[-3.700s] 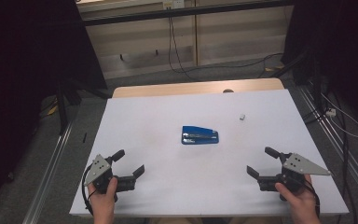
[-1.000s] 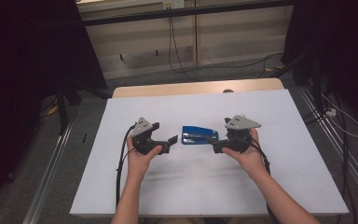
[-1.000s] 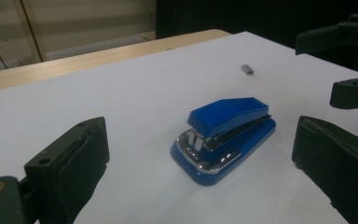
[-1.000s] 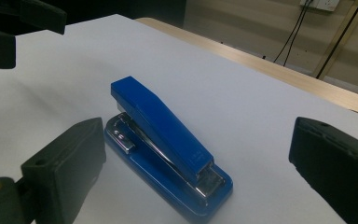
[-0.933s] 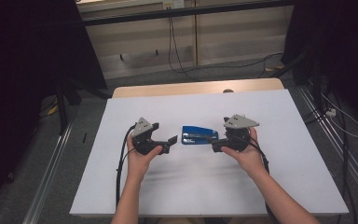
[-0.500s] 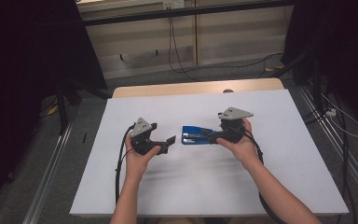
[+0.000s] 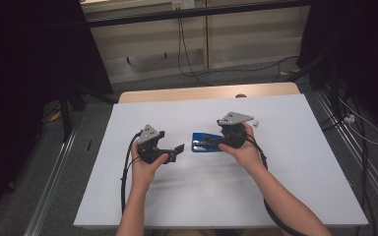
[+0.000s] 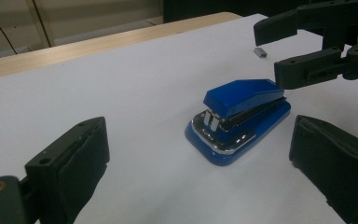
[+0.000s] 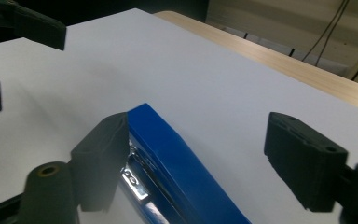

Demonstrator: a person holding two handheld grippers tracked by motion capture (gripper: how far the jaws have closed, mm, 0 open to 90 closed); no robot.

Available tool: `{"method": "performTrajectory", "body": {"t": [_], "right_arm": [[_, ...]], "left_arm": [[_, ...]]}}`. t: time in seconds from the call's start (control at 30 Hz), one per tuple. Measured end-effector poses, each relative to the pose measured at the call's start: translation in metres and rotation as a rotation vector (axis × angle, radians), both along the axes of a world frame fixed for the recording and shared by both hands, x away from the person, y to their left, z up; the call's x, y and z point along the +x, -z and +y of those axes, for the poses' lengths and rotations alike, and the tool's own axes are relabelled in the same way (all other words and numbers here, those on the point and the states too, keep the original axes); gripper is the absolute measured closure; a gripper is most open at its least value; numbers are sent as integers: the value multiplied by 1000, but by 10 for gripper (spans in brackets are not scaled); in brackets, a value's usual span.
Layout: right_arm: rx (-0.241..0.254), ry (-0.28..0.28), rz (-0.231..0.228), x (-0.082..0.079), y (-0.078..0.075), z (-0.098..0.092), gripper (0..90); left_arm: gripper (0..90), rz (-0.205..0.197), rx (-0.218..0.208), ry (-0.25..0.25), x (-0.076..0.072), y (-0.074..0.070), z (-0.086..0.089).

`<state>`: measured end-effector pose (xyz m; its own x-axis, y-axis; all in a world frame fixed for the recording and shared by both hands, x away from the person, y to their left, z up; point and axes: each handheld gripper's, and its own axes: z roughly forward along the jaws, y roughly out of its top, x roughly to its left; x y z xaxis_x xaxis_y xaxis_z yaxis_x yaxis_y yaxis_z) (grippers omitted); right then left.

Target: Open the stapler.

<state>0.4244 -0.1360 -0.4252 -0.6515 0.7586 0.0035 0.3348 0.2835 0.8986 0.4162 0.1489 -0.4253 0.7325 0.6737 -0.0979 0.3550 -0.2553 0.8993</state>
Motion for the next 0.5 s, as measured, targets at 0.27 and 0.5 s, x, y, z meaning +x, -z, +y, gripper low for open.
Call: {"method": "performTrajectory", "body": {"t": [0.27,0.5], "right_arm": [[1,-42,23,8,7,18,313],[-8,-70,44,17,12,34,363]], "left_arm": [[49,6,1,-3,0,0,2],[54,20,19,3,0,2,0]]}}
